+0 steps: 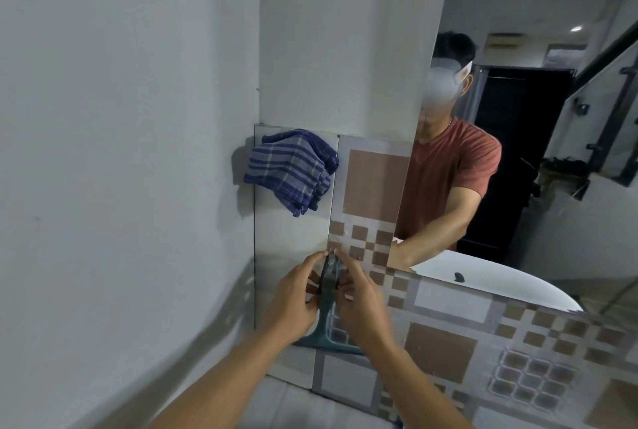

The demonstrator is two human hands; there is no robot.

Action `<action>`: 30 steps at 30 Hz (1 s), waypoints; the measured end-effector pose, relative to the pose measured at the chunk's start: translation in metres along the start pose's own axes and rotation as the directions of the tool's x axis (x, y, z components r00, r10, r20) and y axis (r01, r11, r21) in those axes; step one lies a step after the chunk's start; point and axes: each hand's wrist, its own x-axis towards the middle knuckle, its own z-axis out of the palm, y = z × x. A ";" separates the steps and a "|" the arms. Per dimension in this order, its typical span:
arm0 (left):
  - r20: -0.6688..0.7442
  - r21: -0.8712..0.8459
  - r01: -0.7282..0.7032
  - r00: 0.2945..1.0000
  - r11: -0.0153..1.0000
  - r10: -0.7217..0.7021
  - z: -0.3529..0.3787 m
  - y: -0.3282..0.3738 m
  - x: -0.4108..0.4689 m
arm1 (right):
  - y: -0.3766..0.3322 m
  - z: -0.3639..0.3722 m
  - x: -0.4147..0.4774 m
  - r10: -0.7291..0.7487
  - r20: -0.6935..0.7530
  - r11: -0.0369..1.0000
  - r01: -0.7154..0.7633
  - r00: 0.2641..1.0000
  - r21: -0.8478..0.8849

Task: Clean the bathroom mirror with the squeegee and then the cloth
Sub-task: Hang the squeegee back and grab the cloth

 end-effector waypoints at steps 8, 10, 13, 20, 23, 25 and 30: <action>-0.014 0.070 -0.012 1.000 0.997 0.013 0.004 -0.007 -0.001 | -0.003 0.001 -0.004 -0.004 -0.028 0.999 0.003 1.000 -0.044; -0.020 0.092 -0.013 1.000 0.996 0.015 0.004 -0.007 -0.002 | -0.004 -0.002 -0.005 -0.009 -0.017 0.998 0.008 1.000 -0.057; -0.005 0.071 0.002 1.000 0.997 -0.002 0.003 -0.006 -0.005 | -0.009 -0.009 -0.009 -0.018 -0.001 0.998 0.018 1.000 -0.064; -0.136 0.149 -0.080 0.986 0.986 0.100 -0.042 0.032 -0.021 | -0.050 -0.040 -0.012 -0.106 -0.054 0.990 0.100 0.993 -0.102; -0.269 0.205 -0.190 0.932 0.960 0.241 -0.073 0.061 -0.021 | -0.081 -0.056 -0.006 -0.202 -0.132 0.974 0.185 0.970 -0.133; -0.361 0.266 -0.251 0.869 0.931 0.337 -0.094 0.082 -0.011 | -0.104 -0.066 0.002 -0.261 -0.187 0.962 0.238 0.947 -0.135; -0.433 0.479 -0.244 0.770 0.843 0.469 -0.145 0.123 0.038 | -0.156 -0.089 0.036 -0.366 -0.197 0.922 0.325 0.910 -0.210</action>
